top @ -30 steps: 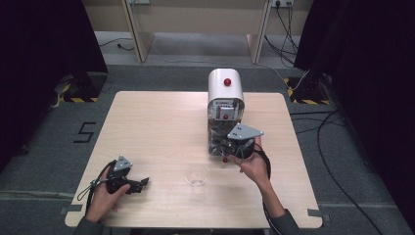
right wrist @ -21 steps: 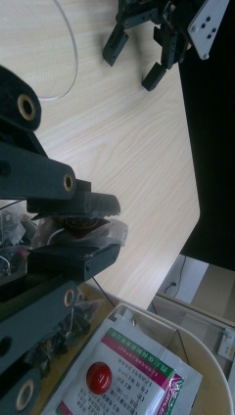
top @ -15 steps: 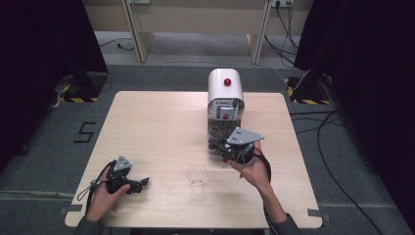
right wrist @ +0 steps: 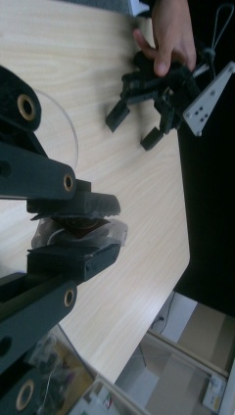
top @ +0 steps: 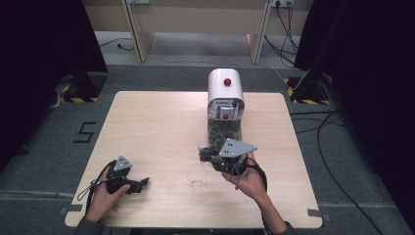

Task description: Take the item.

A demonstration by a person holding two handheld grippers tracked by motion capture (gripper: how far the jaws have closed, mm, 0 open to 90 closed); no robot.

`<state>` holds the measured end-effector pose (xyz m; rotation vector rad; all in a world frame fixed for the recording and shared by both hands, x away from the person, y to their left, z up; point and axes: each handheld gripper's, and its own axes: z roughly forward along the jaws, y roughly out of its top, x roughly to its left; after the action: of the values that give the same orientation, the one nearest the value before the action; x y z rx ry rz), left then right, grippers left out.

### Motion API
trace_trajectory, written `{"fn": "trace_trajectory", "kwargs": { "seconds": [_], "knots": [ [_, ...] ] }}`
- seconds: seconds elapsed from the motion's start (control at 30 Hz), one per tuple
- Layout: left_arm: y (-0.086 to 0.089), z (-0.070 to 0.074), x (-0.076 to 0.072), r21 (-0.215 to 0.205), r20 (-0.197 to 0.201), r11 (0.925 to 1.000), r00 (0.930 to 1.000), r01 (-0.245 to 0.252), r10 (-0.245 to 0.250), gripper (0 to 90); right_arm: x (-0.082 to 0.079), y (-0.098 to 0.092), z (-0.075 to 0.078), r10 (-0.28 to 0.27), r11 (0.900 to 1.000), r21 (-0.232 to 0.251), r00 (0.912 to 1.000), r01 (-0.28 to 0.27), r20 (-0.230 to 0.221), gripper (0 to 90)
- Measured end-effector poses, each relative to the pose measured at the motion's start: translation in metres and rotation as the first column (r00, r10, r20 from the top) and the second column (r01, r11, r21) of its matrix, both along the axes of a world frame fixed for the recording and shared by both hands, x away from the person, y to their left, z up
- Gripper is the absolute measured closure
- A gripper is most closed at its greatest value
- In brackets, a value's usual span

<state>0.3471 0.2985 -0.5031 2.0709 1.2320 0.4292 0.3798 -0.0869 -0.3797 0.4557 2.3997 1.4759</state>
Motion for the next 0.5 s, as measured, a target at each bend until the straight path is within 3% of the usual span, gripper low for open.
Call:
{"fn": "trace_trajectory", "kwargs": {
  "seconds": [0.17, 0.5],
  "knots": [
    [0.0, 0.0, 0.0, 0.0, 0.0, 1.0, 1.0, 0.0, 0.0, 0.0, -0.01, 0.006, -0.006, 0.052, 0.999, -0.006, 0.9982, -0.052, -0.031, 77.9],
    [0.0, 0.0, 0.0, 0.0, 0.0, 1.0, 1.0, 0.0, 0.0, 0.0, -0.018, 0.016, -0.014, 0.104, 0.994, -0.039, 0.9935, -0.106, -0.047, 77.9]
  ]
}}
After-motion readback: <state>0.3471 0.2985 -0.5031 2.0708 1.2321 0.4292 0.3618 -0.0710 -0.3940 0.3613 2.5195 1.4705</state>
